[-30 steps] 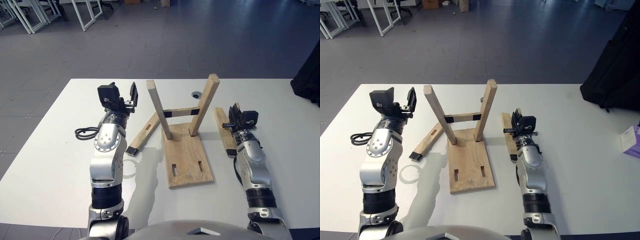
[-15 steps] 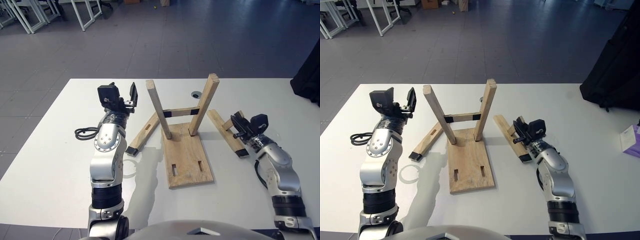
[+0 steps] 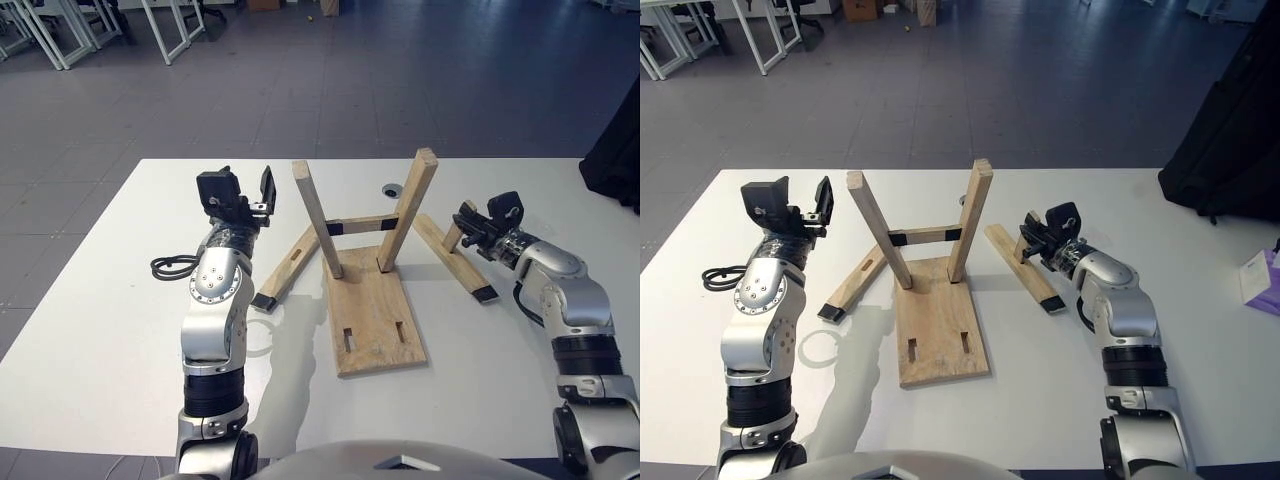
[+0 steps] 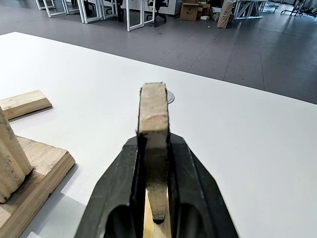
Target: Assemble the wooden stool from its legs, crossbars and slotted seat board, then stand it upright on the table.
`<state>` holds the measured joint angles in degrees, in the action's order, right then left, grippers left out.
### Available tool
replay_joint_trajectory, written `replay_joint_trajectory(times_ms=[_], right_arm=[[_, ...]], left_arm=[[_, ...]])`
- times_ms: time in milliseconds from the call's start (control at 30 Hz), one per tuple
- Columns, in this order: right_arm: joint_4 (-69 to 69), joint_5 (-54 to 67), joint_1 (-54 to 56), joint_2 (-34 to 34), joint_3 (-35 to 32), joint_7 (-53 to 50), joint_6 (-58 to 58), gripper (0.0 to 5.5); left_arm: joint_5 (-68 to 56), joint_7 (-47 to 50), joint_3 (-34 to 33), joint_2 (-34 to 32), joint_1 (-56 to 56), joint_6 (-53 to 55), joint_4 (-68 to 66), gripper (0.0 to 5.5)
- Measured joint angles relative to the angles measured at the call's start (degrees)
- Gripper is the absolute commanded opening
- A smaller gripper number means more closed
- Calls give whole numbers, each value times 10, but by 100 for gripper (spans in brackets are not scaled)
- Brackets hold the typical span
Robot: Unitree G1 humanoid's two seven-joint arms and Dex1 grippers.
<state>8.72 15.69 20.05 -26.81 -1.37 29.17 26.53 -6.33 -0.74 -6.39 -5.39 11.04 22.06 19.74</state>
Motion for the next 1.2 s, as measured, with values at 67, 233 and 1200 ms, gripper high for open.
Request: replay_joint_trajectory(times_ms=[67, 233, 1200], right_arm=[[5, 3, 7, -2, -1, 1, 9, 40], [18, 4, 25, -2, -3, 1, 29, 40], [-309, 108, -2, -13, -143, -91, 309, 269]], left_arm=[[0, 0, 0, 0, 0, 0, -2, 338], [0, 0, 1, 0, 0, 0, -4, 338], [2, 0, 0, 1, -1, 0, -5, 338]])
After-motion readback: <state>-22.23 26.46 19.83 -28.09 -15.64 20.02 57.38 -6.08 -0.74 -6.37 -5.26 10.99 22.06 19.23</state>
